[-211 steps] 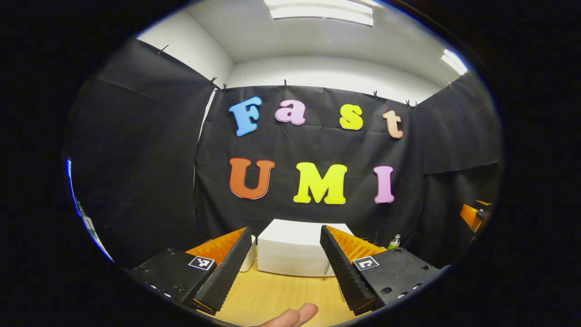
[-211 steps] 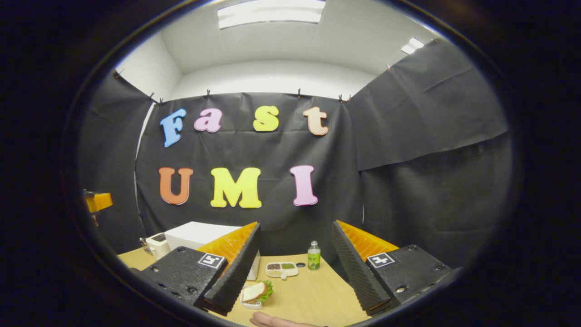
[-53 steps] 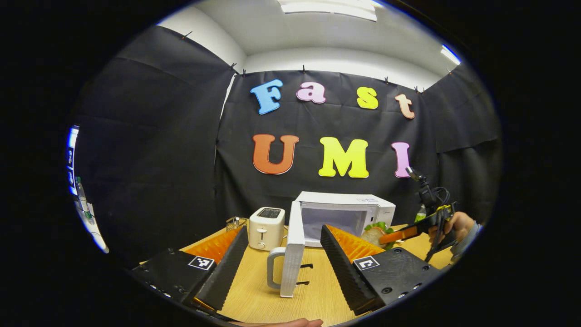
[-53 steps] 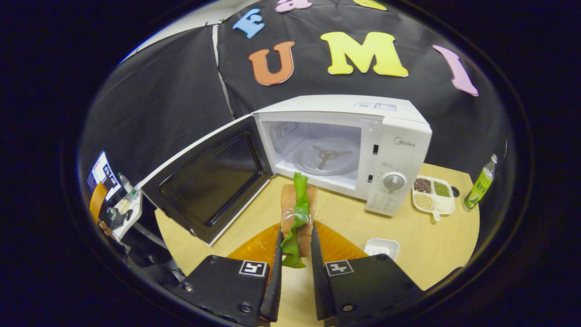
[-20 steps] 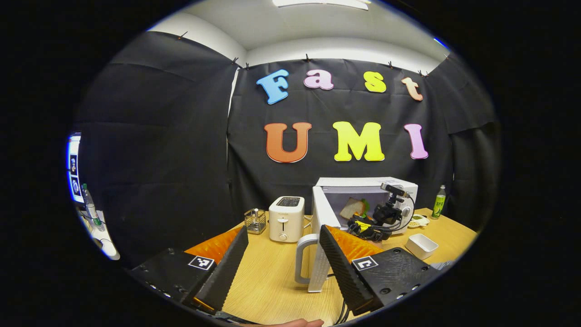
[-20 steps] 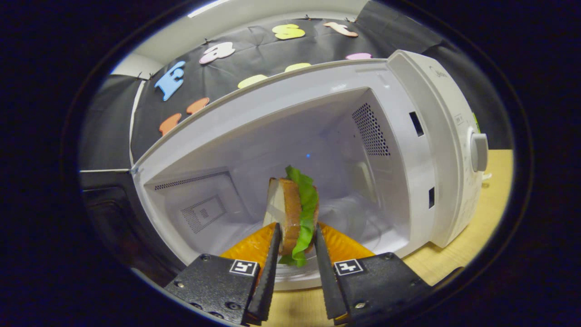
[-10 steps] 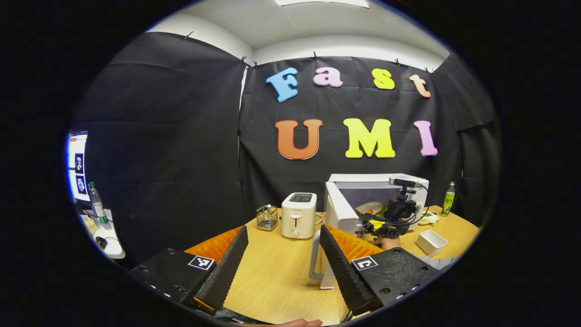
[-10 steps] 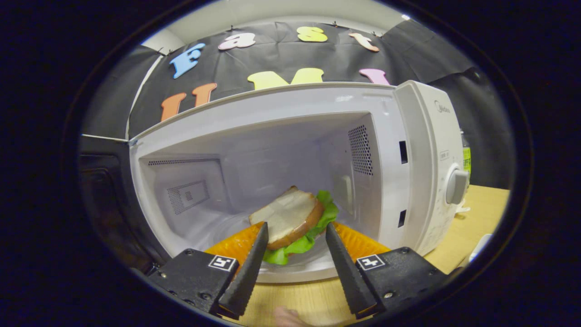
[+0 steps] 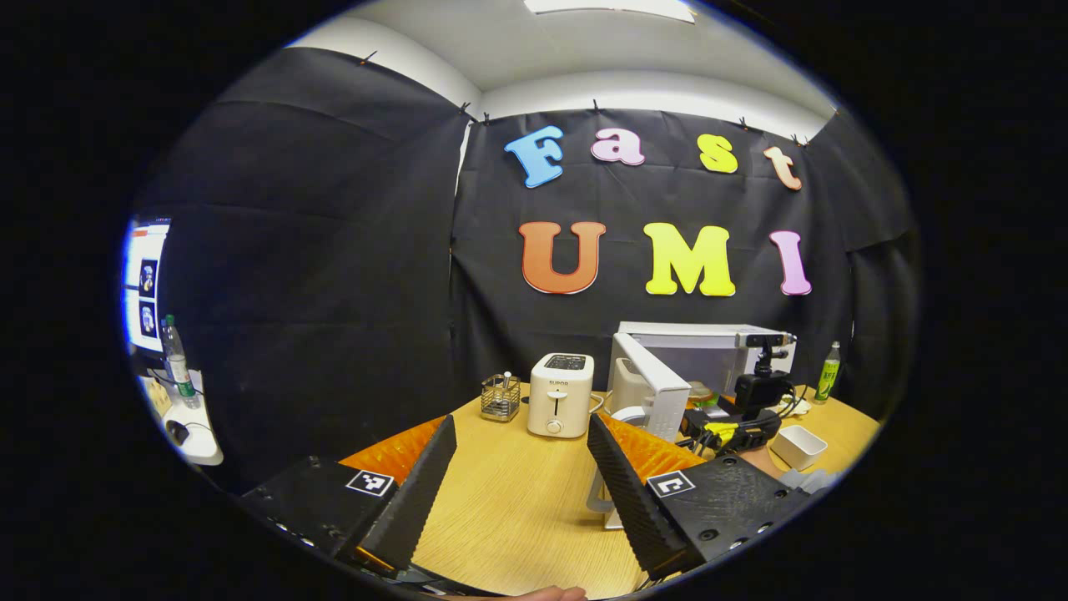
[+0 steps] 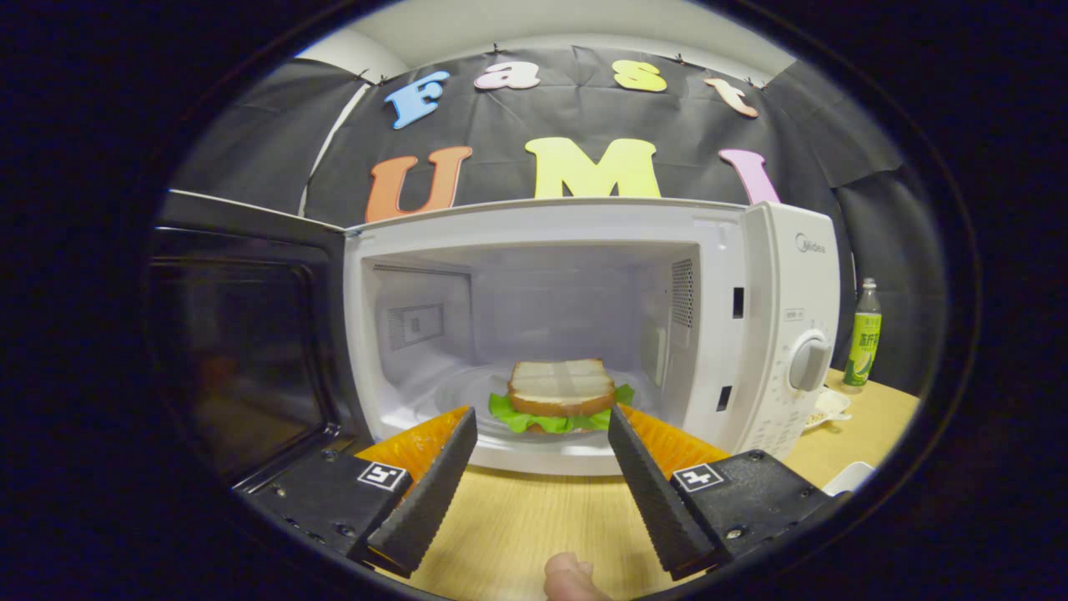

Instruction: Open the microwave oven with the left hand, put the food in, and close the microwave oven.

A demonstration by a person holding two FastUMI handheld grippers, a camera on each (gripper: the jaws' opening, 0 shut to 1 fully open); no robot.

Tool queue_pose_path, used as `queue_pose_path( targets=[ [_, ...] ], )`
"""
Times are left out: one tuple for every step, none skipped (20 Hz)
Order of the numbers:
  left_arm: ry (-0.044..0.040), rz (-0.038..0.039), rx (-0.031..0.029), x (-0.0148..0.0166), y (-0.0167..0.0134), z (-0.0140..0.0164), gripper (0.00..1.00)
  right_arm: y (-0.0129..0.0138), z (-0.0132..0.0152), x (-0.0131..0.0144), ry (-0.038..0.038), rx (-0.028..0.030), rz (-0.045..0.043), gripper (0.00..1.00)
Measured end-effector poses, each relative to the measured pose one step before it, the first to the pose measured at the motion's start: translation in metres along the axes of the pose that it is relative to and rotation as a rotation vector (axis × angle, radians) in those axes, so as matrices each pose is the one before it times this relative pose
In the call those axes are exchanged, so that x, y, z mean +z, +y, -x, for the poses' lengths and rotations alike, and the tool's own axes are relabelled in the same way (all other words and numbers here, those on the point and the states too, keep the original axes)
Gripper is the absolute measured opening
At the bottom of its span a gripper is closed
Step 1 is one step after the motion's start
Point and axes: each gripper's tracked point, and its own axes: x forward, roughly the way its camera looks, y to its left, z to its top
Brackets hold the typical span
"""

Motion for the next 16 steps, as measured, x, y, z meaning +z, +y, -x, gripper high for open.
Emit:
queue_pose_path(
  targets=[
    [-0.00021,0.01060,-0.00970,-0.00310,0.00112,-0.00427,0.82,-0.00052,0.01106,-0.00142,0.00042,0.01711,0.00704,1.00],
    [0.00963,0.01120,-0.00657,-0.00480,0.00345,-0.00463,0.92,-0.00097,0.01218,-0.00055,-0.00266,0.01548,-0.00115,0.96],
    [0.00901,0.01331,-0.00171,-0.00525,0.00346,-0.00445,0.89,-0.00001,0.01010,-0.00210,0.00320,0.01481,0.00155,1.00],
    [0.00345,0.00944,0.00672,-0.00408,0.00498,-0.00568,0.86,-0.00315,0.01039,-0.00047,0.00293,0.00032,0.00595,0.96],
    [0.00054,0.00707,-0.00394,-0.00361,0.00207,-0.00556,0.81,-0.00220,0.01121,-0.00021,0.00550,0.00486,0.01043,1.00],
    [-0.00859,-0.00162,0.01026,-0.00130,0.00291,-0.00363,0.68,-0.00104,0.01064,0.00185,0.00165,0.01054,0.00552,1.00],
    [0.00272,-0.01126,-0.00109,-0.00157,0.00308,-0.00603,0.55,-0.00416,0.01176,0.00055,0.01414,-0.00038,-0.00567,0.96],
    [-0.00263,-0.01429,0.00093,-0.00504,0.00080,-0.00666,0.49,-0.00135,0.01313,0.00666,-0.00532,0.01755,0.00567,1.00],
    [-0.00818,-0.01029,0.00751,-0.00055,0.00339,-0.00582,0.28,-0.00231,0.01503,0.00925,-0.01294,0.00402,0.00349,0.96],
    [0.00657,-0.00933,0.00374,-0.00292,0.00274,-0.00568,0.07,-0.00475,0.01753,0.01090,-0.01697,0.00286,0.00871,0.96],
    [0.00807,-0.00693,-0.00607,-0.00424,-0.00073,-0.00506,0.00,-0.00433,0.01593,0.01013,-0.01660,-0.00353,0.01028,0.96],
    [0.01035,0.00136,-0.00776,-0.00414,-0.00088,-0.00427,0.04,-0.00560,0.01600,0.00937,-0.00642,-0.00346,0.01968,1.00],
    [0.01493,0.01247,-0.02949,-0.00568,-0.00618,-0.00460,0.03,-0.00366,0.01585,0.00947,-0.00719,-0.00035,0.02304,1.00],
    [0.01840,0.00901,-0.04215,-0.00924,-0.00850,-0.01245,0.01,-0.00449,0.01708,0.01288,-0.01496,0.00399,0.01776,1.00],
    [0.00253,-0.00151,-0.03431,-0.00430,-0.00631,-0.00040,0.00,-0.00328,0.01548,0.01347,-0.01949,0.00976,0.01719,0.96],
    [0.00900,-0.00834,-0.03577,-0.00174,-0.00495,-0.00182,0.00,-0.00395,0.01554,0.01430,-0.01613,0.00668,0.01558,0.96]
  ],
)
